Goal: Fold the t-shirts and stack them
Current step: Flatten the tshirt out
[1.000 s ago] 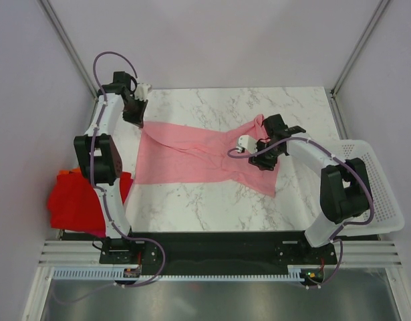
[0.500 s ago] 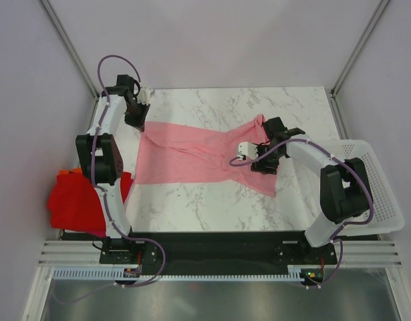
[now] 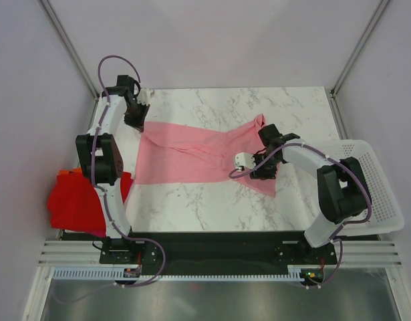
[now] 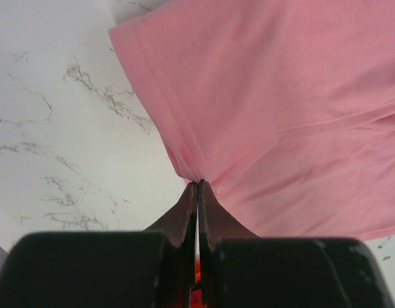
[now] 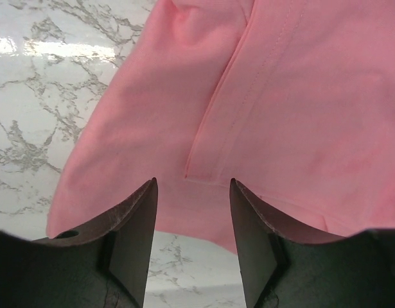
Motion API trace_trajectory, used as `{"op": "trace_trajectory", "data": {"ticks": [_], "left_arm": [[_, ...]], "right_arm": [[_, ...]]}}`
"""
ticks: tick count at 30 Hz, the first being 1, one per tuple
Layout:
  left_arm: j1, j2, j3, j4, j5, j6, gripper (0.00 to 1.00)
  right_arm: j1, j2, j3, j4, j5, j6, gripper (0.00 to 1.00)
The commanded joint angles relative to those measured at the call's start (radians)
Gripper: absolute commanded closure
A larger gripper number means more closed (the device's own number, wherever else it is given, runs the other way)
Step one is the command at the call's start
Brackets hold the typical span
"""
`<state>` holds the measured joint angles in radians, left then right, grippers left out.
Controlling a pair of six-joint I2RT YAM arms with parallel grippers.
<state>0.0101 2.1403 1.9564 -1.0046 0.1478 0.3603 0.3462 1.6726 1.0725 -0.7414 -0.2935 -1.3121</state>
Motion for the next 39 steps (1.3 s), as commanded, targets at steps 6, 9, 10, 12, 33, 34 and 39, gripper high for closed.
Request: {"op": "trace_trajectory", "data": {"ticks": [6,9,10,12,33,34,39], "left_arm": [[0.001,-0.003,-0.008,0.011,-0.030,0.032,0.98],[0.002,0.000,-0.007,0.012,-0.031,0.034,0.98],[0.002,0.001,-0.007,0.012,-0.033,0.032,0.98],[0.002,0.003,-0.007,0.012,-0.033,0.031,0.98],[0.002,0.018,0.006,0.015,-0.017,0.026,0.98],[0.002,0.018,0.006,0.014,-0.016,0.025,0.98],[0.001,0.018,0.002,0.015,-0.016,0.023,0.98]], "right_arm": [[0.002,0.032,-0.002,0.054,-0.001,-0.035,0.45],[0.004,0.045,0.003,0.063,0.001,-0.029,0.45],[0.002,0.049,0.003,0.066,0.002,-0.027,0.45],[0.004,0.056,0.006,0.074,0.007,-0.021,0.45],[0.004,0.056,0.015,0.111,0.044,0.034,0.49],[0.002,0.058,0.020,0.108,0.042,0.037,0.49],[0.004,0.062,0.052,0.076,0.017,0.057,0.48]]}}
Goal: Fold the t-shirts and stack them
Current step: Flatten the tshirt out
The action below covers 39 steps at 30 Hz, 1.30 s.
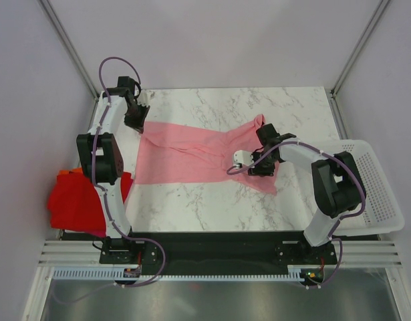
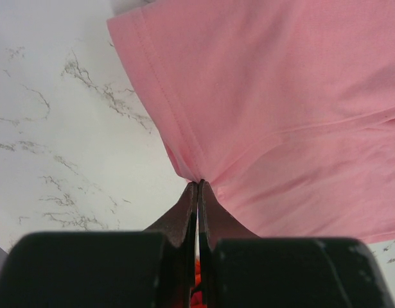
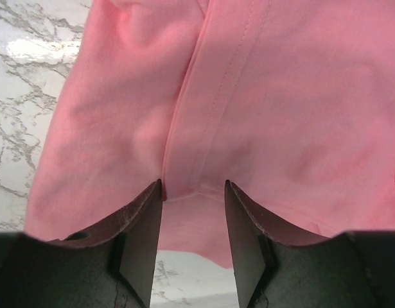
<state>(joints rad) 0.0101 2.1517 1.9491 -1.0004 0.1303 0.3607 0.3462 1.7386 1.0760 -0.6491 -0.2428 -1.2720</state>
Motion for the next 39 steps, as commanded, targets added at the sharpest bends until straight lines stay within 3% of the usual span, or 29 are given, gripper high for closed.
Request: {"op": "trace_trajectory", "data": {"ticks": [1,8,12,18,37,39], "left_arm": [[0.002,0.008,0.010,0.011,0.002,0.023,0.98],[0.002,0.013,0.013,0.009,0.003,0.023,0.98],[0.002,0.016,0.016,0.009,0.003,0.024,0.98],[0.002,0.017,0.017,0.009,0.000,0.024,0.98],[0.002,0.030,0.020,0.009,0.003,0.023,0.98],[0.001,0.031,0.020,0.009,0.003,0.023,0.98]], "right_arm": [[0.005,0.002,0.058,-0.021,-0.033,0.022,0.49],[0.008,0.029,0.076,-0.038,-0.026,0.026,0.49],[0.010,0.044,0.085,-0.049,-0.023,0.028,0.57],[0.010,0.036,0.094,-0.055,-0.029,0.040,0.47],[0.016,0.050,0.148,-0.090,-0.046,0.060,0.48],[0.020,0.059,0.153,-0.092,-0.043,0.065,0.53]]}}
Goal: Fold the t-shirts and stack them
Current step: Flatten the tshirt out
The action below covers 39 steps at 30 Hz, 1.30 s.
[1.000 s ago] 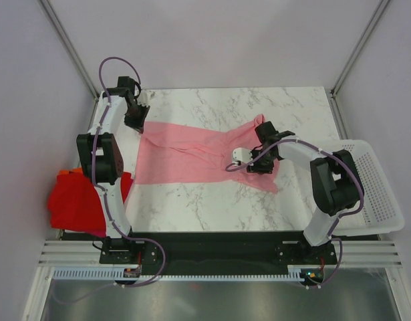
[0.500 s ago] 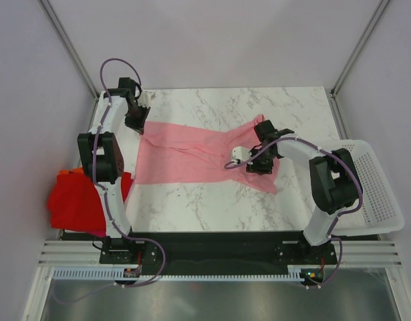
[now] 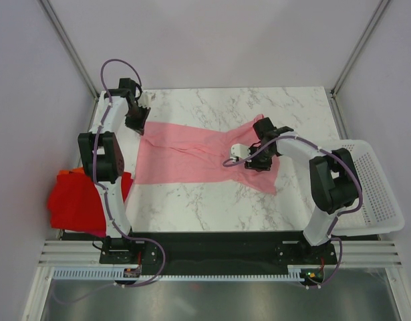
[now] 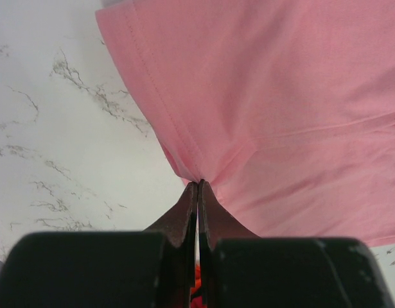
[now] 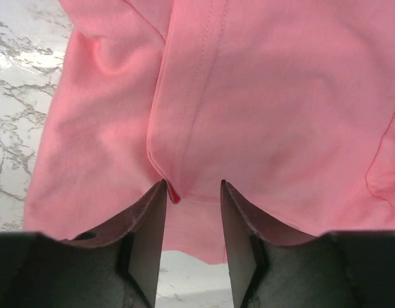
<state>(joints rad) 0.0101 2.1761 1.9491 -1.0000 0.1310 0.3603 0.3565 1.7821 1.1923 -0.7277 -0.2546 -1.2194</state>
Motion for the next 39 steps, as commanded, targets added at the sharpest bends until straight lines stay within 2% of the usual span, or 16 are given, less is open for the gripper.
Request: {"op": "trace_trajectory", "data": {"ticks": [1,3,4,5,6,7,11,12,15,18,25,33,39], "left_arm": [[0.002,0.007,0.020,0.009,0.002,0.023,0.98],[0.002,0.007,0.019,0.011,0.001,0.025,0.98],[0.002,0.005,0.017,0.009,0.001,0.023,0.98],[0.002,0.005,0.017,0.009,-0.001,0.023,0.98],[0.002,0.004,0.016,0.009,-0.001,0.025,0.98],[0.002,0.002,0.016,0.006,-0.001,0.025,0.98],[0.004,-0.018,0.024,-0.002,0.004,0.028,0.98],[0.002,-0.025,0.031,-0.003,0.009,0.028,0.98],[0.002,-0.061,0.048,-0.006,0.022,0.031,0.98],[0.002,-0.087,0.082,-0.015,0.035,0.035,0.98],[0.005,-0.188,0.171,-0.046,0.022,0.029,0.98],[0.028,-0.347,0.251,-0.071,0.080,0.046,0.98],[0.028,-0.472,0.258,-0.068,0.114,0.035,0.98]], "right_arm": [[0.012,0.020,0.039,-0.016,-0.032,0.015,0.57],[0.012,0.025,0.043,-0.019,-0.035,0.018,0.65],[0.012,0.030,0.050,-0.021,-0.038,0.021,0.76],[0.013,0.033,0.055,-0.021,-0.043,0.040,0.83],[0.012,0.036,0.070,-0.024,-0.052,0.050,0.97],[0.010,0.034,0.076,-0.026,-0.052,0.061,1.00],[-0.027,0.010,0.133,0.022,-0.054,0.171,1.00],[-0.040,0.005,0.188,0.034,-0.052,0.264,1.00],[-0.103,-0.012,0.317,0.036,-0.071,0.410,1.00],[-0.140,-0.053,0.380,0.040,-0.069,0.455,1.00],[-0.203,-0.139,0.527,0.160,0.096,0.625,1.00],[-0.258,-0.226,0.774,0.227,0.202,0.692,1.00],[-0.258,-0.373,0.796,0.244,0.219,0.699,1.00]]}}
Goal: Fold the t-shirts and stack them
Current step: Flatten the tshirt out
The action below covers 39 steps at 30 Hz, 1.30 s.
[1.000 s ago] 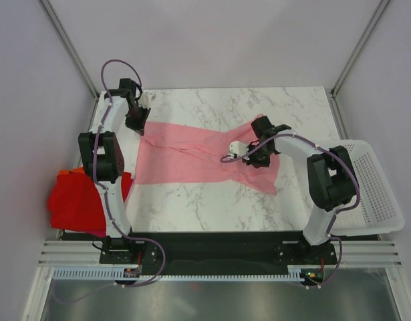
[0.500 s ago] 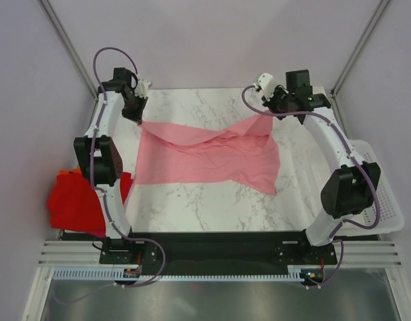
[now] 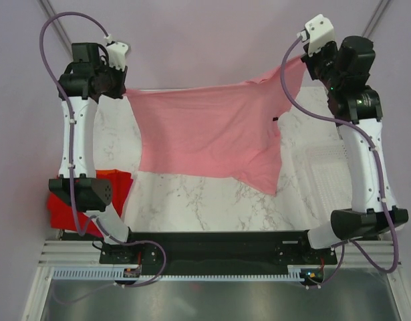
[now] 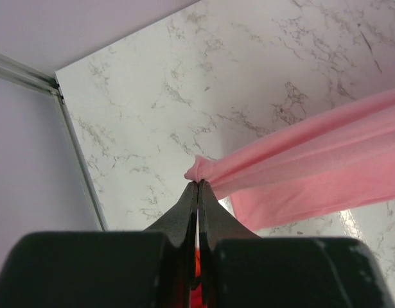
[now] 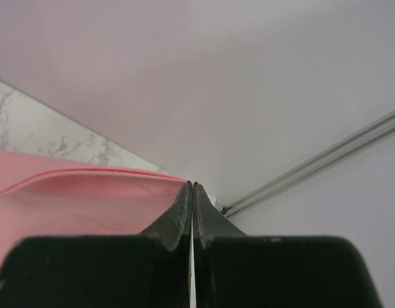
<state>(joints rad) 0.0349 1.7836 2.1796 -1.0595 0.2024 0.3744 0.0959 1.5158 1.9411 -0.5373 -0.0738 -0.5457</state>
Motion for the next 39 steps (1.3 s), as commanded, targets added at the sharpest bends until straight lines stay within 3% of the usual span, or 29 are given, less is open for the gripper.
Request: {"op": "trace_trajectory", "data": {"ticks": [1,11,18,25,30,34,39], "left_arm": [[0.002,-0.119,0.023,-0.008,0.045,0.033,0.98],[0.002,-0.519,-0.165,0.039,0.019,0.073,0.98],[0.002,-0.804,-0.271,0.130,-0.018,0.084,0.98],[0.003,-0.928,-0.213,0.156,-0.098,0.173,0.98],[0.000,-0.920,-0.185,0.191,-0.127,0.196,0.98],[0.000,-0.889,-0.269,0.240,-0.127,0.211,0.98],[0.000,-0.798,-0.473,0.288,-0.051,0.230,0.98]], "right_arm": [[0.002,-0.129,0.044,0.053,0.040,0.018,1.00],[0.002,-0.474,-0.057,-0.027,0.061,-0.057,1.00],[0.002,-0.614,0.038,-0.072,0.106,-0.080,1.00],[0.002,-0.629,0.265,-0.151,0.190,-0.137,1.00],[0.001,-0.597,0.341,-0.127,0.216,-0.184,1.00],[0.002,-0.583,0.237,-0.052,0.209,-0.210,1.00],[0.001,-0.611,-0.143,0.045,0.135,-0.275,1.00]]}}
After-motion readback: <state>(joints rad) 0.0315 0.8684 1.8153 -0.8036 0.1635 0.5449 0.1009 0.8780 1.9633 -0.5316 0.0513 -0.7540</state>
